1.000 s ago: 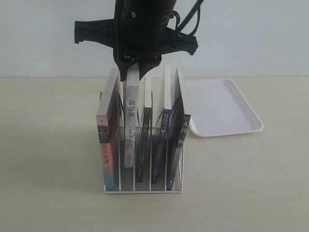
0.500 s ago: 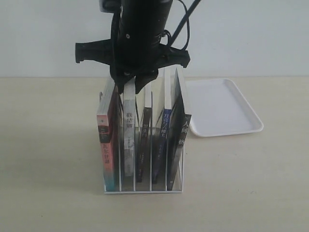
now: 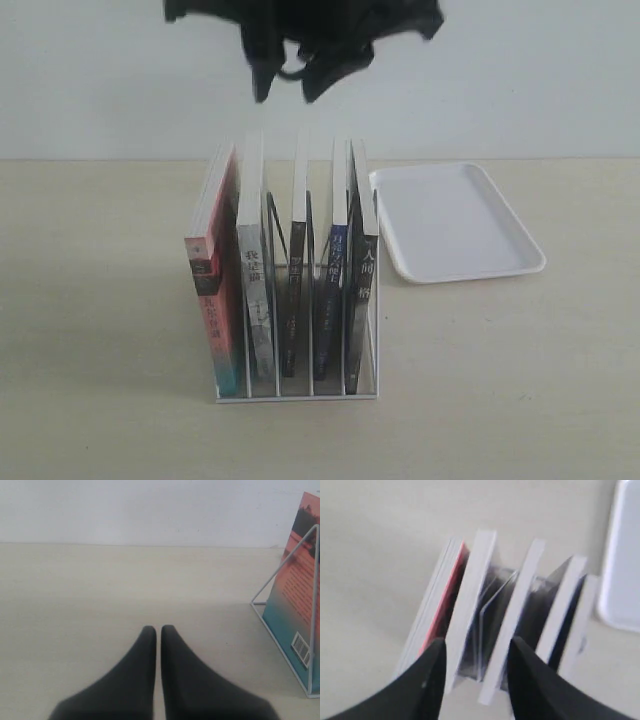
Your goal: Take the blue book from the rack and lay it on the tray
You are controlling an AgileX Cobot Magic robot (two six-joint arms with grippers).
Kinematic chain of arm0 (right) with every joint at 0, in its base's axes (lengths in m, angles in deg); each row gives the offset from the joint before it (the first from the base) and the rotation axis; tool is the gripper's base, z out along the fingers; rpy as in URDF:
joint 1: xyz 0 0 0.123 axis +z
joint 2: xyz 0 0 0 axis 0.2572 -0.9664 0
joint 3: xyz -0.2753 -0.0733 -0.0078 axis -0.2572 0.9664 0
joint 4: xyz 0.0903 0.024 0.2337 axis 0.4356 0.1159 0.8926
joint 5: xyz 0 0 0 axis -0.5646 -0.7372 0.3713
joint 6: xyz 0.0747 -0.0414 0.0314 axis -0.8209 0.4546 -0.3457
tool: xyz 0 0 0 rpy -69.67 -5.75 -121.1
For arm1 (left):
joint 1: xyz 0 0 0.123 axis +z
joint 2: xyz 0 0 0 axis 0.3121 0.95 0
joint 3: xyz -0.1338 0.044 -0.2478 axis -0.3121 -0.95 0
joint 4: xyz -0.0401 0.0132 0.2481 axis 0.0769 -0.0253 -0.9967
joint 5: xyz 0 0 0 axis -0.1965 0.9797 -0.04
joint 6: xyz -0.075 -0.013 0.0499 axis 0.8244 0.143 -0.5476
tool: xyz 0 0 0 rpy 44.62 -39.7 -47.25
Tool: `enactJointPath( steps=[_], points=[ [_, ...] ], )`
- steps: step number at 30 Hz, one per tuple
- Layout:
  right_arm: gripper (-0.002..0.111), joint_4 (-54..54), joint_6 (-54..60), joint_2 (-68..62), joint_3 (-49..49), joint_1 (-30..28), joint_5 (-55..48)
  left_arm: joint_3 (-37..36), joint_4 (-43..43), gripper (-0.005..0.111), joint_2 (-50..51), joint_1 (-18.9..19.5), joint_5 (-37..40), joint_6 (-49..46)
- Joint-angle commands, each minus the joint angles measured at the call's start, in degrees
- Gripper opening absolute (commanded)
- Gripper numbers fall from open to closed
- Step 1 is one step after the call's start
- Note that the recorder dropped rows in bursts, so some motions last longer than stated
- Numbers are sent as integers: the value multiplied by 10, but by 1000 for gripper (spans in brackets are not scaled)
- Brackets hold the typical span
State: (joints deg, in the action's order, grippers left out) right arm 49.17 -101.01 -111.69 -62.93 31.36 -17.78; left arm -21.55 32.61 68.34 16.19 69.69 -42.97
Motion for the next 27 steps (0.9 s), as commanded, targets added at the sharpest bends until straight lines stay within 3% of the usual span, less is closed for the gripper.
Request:
enactJointPath(
  steps=[1, 3, 11, 16, 20, 22, 27],
  points=[
    [25, -149, 7, 66, -2, 0, 0, 1, 2, 4, -2, 1, -2, 0],
    [1, -183, 11, 91, -2, -5, 0, 1, 2, 4, -2, 1, -2, 0],
    [0, -187, 52, 226, 55, -71, 0, 1, 2, 4, -2, 1, -2, 0],
    [0, -185, 51, 342, 244, -149, 0, 1, 2, 4, -2, 1, -2, 0],
    [0, -165, 6, 382, 376, -172, 0, 1, 2, 4, -2, 1, -2, 0],
    [0, -118, -26, 380, 422, -172, 5, 1, 2, 4, -2, 1, -2, 0],
    [0, 44, -14, 323, 444, -172, 138, 1, 2, 4, -2, 1, -2, 0]
  ],
)
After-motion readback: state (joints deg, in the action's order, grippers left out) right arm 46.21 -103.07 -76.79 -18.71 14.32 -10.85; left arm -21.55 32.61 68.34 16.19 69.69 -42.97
